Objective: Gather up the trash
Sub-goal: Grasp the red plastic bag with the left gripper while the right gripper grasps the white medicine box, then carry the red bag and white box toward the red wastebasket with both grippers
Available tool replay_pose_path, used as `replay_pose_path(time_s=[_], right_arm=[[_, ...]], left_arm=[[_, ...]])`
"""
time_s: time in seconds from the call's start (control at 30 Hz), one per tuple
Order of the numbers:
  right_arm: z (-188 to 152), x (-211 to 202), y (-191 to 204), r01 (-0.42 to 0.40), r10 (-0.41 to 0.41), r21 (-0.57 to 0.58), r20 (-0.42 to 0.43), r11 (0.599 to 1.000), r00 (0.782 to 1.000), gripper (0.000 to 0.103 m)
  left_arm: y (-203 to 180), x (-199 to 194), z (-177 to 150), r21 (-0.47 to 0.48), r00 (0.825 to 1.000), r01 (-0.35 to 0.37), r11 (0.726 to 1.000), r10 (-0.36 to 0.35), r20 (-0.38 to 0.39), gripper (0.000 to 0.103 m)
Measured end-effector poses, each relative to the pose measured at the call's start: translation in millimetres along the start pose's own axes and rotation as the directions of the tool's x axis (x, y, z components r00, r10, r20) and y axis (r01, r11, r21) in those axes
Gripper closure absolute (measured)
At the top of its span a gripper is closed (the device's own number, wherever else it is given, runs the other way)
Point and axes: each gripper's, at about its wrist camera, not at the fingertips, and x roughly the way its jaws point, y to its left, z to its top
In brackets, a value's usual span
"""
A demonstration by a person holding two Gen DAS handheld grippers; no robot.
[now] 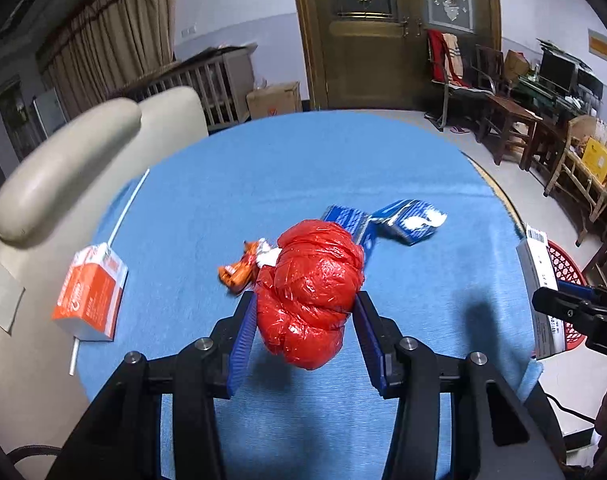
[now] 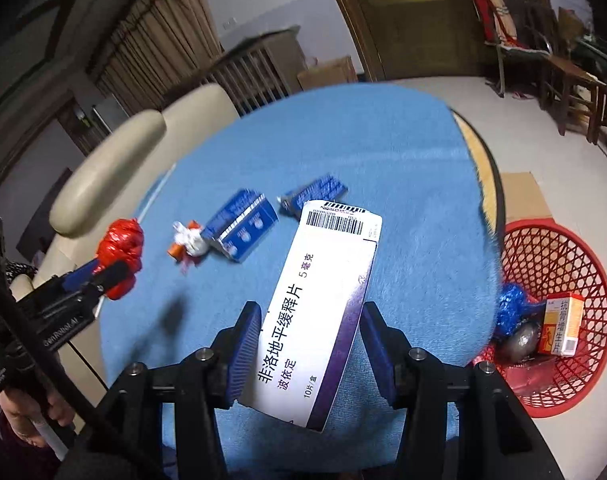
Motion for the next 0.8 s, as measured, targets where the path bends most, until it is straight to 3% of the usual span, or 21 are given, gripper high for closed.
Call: replay_pose_path(time_s=[0.33, 0.8], right_arm=[[-4, -43, 3, -0.023, 0.027, -0.036, 0.109, 0.999, 0.994, 0.049], [-7, -74, -25, -0.037, 0.031, 0.025, 0.192, 0.999, 0.981, 0.049]], left_arm=[[-36, -32, 10, 0.071, 0.998, -0.007, 0.997, 0.002, 0.070, 0.053], [-80, -45, 19, 0.154, 0.995, -0.007, 0.988, -0.009, 0.099, 0.053]])
